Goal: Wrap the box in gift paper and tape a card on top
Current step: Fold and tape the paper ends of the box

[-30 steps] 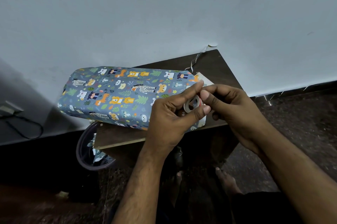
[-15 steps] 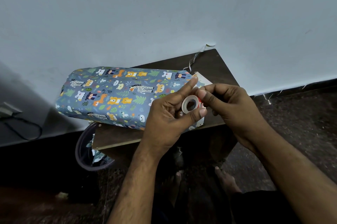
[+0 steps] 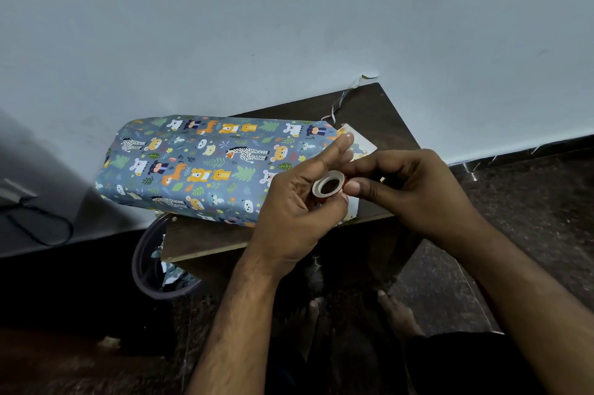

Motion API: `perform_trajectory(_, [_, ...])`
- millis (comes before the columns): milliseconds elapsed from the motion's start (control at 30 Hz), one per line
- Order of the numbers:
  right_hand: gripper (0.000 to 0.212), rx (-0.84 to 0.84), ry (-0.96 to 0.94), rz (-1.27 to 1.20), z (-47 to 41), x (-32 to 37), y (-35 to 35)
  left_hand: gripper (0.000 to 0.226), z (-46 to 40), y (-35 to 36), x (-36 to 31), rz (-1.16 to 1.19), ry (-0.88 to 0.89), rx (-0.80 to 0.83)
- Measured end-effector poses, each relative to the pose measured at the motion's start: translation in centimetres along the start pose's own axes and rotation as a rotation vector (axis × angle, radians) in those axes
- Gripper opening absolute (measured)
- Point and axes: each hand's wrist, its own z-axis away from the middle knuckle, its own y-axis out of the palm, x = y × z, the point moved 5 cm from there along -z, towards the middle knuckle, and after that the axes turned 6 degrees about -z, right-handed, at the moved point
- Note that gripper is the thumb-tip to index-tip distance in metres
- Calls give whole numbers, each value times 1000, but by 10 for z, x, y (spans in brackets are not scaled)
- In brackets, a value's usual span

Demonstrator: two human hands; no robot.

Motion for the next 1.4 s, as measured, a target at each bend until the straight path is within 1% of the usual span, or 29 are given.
perform_trajectory(100, [18,-29,-19,-12,-1,0,-2,66,0,1,-1,4,17,6])
perform_trajectory(233, [13,-47,-40,46,0,-1,-1,65,-1,1,1,13,25,27])
perform_trajectory(367, [13,-87,-152,210,2,7,1,67,-1,4,-3,21,21,48])
perform_trajectory(467, [19,-42,-230,321,3,13,7,69,-1,3,-5,32,12,59])
perform_trajectory(533, [18,-10,-243,341,3,14,10,72,0,1,-5,52,11,70])
perform_trajectory(600, [17,0,-225,313,4,13,10,72,0,-1,-5,89,16,64])
perform_trajectory(700, [17,9,-184,212,5,10,10,61,-1,-2,-7,213,16,21])
perform_trajectory(800, [19,-35,-176,107,7,14,12,52,-3,1,-9,285,-3,-33])
perform_trajectory(867, [19,-51,-179,67,7,16,14,48,-4,4,-9,309,-14,-70])
perform_trajectory(967, [18,-49,-146,6,6,14,16,44,-6,4,-7,281,-24,-105])
perform_trajectory(1067, [17,-70,-139,-14,6,13,18,48,-7,1,-8,262,-20,-122])
perform_trajectory(1167, [16,-92,-132,-30,6,11,21,57,-6,1,-8,264,-9,-123])
perform_trajectory(1300, [16,-134,-163,48,5,10,22,56,-6,2,-8,269,3,-113])
perform_trajectory(1400, [19,-109,-90,-30,5,9,22,64,-6,2,-7,278,-6,-121])
